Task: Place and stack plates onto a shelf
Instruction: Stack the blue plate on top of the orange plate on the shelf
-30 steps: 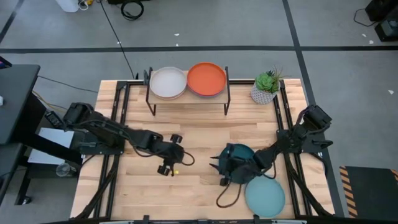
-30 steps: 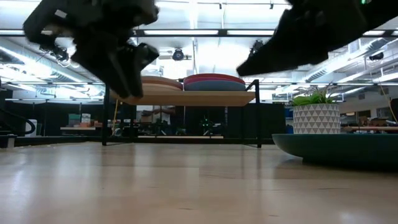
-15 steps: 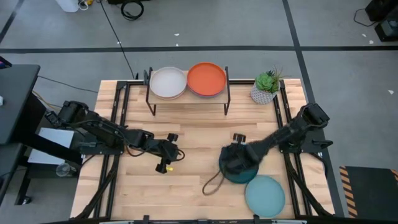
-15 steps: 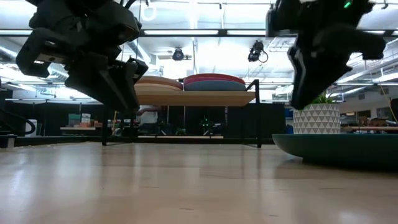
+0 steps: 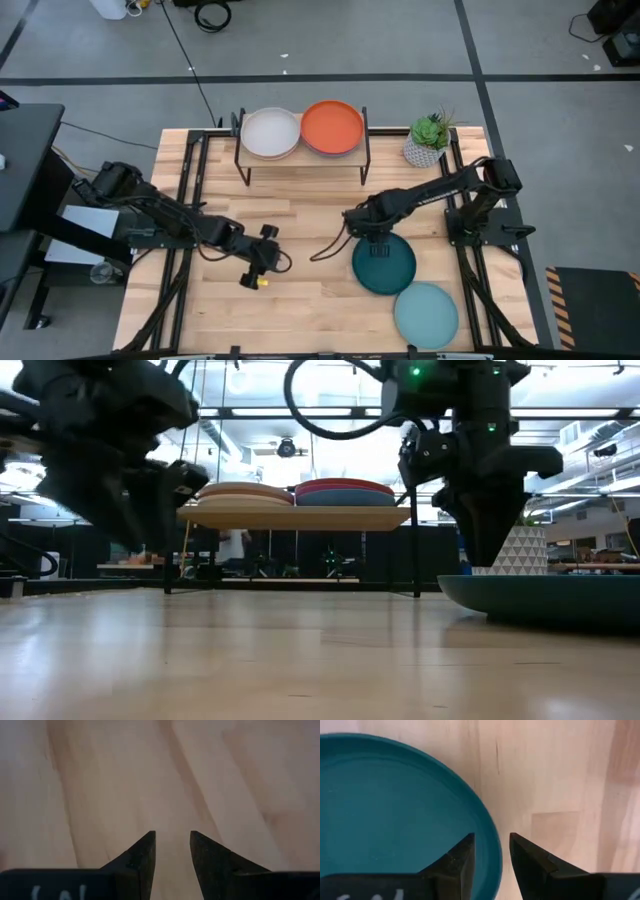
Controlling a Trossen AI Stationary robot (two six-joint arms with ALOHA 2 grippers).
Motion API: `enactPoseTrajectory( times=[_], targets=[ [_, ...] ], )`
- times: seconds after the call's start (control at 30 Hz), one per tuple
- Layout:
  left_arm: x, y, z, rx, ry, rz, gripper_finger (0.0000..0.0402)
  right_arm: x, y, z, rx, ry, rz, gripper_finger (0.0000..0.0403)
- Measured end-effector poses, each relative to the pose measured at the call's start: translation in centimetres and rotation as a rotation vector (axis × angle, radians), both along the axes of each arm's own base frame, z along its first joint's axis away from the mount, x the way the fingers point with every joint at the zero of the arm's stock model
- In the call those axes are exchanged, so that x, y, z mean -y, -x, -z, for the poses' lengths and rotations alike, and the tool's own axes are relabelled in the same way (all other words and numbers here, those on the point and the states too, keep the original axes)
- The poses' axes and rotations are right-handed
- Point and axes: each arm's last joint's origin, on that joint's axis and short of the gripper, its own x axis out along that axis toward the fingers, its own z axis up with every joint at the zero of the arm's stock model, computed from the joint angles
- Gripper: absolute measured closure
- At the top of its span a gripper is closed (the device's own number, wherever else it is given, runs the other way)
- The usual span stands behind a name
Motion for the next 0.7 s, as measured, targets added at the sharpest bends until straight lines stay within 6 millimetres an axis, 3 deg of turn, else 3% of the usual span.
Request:
enactPoseTrajectory(
  times=[0.2, 0.47, 0.7],
  targets=[
    [0.5, 1.3, 0.0, -0.081, 0.007, -0.021, 0.0272, 0.6, 0.2, 0.7, 0.000, 0.009, -0.039, 0.0275],
    [0.9, 1.5, -0.5, -0.066, 0.047, -0.047, 0.0272, 0.6, 1.0, 2.4, -0.014, 0.001, -0.043, 0.0278],
    [0.9, 1.5, -0.4, -0.077, 0.073, -0.087, 0.0272, 0.8, 1.5, 2.7, -0.038, 0.047, -0.017, 0.0340]
  ],
)
